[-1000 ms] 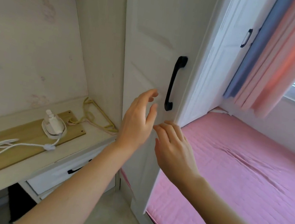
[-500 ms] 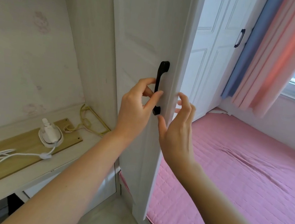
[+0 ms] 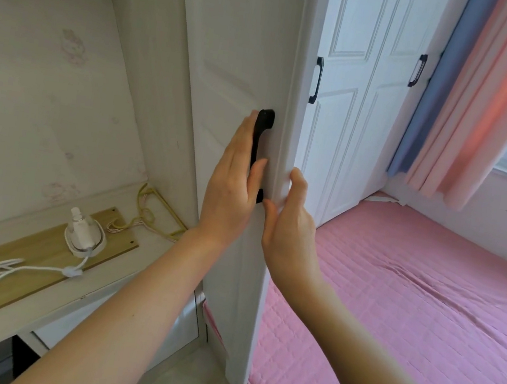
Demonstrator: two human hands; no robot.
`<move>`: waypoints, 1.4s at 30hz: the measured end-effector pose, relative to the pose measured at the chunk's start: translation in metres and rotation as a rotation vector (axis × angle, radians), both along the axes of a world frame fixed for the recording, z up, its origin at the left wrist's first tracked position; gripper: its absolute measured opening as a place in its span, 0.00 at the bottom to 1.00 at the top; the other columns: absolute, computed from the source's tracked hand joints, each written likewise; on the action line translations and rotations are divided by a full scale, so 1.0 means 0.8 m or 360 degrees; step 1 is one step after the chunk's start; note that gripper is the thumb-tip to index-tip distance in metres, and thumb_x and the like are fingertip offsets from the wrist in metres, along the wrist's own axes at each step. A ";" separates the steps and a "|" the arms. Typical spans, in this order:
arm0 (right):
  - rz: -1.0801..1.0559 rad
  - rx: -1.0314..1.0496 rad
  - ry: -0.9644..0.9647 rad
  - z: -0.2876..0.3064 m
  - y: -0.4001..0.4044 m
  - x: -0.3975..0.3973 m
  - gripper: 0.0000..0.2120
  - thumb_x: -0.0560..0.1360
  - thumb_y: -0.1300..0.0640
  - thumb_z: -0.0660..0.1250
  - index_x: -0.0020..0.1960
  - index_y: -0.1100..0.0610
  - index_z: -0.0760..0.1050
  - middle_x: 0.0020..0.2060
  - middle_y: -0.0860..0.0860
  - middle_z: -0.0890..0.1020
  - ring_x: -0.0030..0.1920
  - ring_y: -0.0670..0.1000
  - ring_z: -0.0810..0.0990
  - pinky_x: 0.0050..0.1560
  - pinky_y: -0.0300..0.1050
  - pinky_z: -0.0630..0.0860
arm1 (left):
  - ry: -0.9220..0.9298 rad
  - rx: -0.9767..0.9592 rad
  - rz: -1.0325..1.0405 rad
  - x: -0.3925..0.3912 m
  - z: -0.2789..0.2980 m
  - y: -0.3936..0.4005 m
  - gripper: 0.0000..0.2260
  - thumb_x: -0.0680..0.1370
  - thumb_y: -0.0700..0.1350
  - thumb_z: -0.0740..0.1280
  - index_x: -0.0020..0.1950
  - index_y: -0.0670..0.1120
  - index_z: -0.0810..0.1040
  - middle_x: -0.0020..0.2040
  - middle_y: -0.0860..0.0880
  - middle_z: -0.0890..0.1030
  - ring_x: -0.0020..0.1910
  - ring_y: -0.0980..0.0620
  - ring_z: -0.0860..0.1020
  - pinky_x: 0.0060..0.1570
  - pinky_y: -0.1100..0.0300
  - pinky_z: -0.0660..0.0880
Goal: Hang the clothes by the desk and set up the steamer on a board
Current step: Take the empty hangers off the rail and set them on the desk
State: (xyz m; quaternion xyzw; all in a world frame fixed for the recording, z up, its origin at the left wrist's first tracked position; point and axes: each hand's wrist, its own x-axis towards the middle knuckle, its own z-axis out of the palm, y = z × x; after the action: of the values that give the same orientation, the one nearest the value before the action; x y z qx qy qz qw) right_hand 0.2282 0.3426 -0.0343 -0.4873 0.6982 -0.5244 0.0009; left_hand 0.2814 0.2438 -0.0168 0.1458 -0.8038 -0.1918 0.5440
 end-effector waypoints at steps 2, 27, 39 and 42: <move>0.0004 -0.0001 -0.0016 -0.001 0.000 -0.007 0.23 0.81 0.56 0.57 0.67 0.39 0.50 0.46 0.47 0.75 0.40 0.46 0.76 0.41 0.40 0.72 | 0.0021 0.0024 -0.0025 -0.006 -0.001 0.000 0.23 0.83 0.42 0.55 0.77 0.42 0.55 0.76 0.47 0.63 0.75 0.54 0.61 0.71 0.50 0.64; -0.0105 -0.0159 -0.0118 -0.033 -0.063 -0.233 0.23 0.81 0.56 0.56 0.73 0.50 0.54 0.51 0.50 0.78 0.47 0.42 0.78 0.47 0.36 0.73 | -0.0435 -0.0598 0.0296 -0.193 -0.019 -0.065 0.30 0.79 0.54 0.62 0.77 0.46 0.56 0.78 0.44 0.52 0.78 0.46 0.50 0.73 0.41 0.51; -0.0154 -0.0112 -0.0186 -0.033 -0.149 -0.347 0.24 0.81 0.54 0.55 0.76 0.51 0.55 0.63 0.57 0.77 0.61 0.52 0.77 0.65 0.50 0.71 | -0.0758 -0.1015 0.0544 -0.271 -0.033 -0.164 0.26 0.80 0.51 0.60 0.77 0.52 0.59 0.79 0.48 0.54 0.78 0.49 0.50 0.72 0.39 0.49; -0.0133 -0.0088 -0.0230 -0.028 -0.174 -0.370 0.24 0.81 0.55 0.56 0.76 0.51 0.56 0.52 0.50 0.77 0.50 0.39 0.73 0.56 0.43 0.73 | -0.0775 -0.1121 0.0629 -0.273 -0.037 -0.192 0.25 0.79 0.46 0.61 0.76 0.51 0.62 0.77 0.50 0.58 0.77 0.49 0.55 0.71 0.37 0.53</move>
State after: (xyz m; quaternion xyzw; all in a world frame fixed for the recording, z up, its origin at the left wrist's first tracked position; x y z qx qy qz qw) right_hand -0.0674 0.2033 -0.0569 -0.4186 0.7012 -0.5769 0.0161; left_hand 0.0629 0.0904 -0.0467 0.1432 -0.8810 0.2394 0.3822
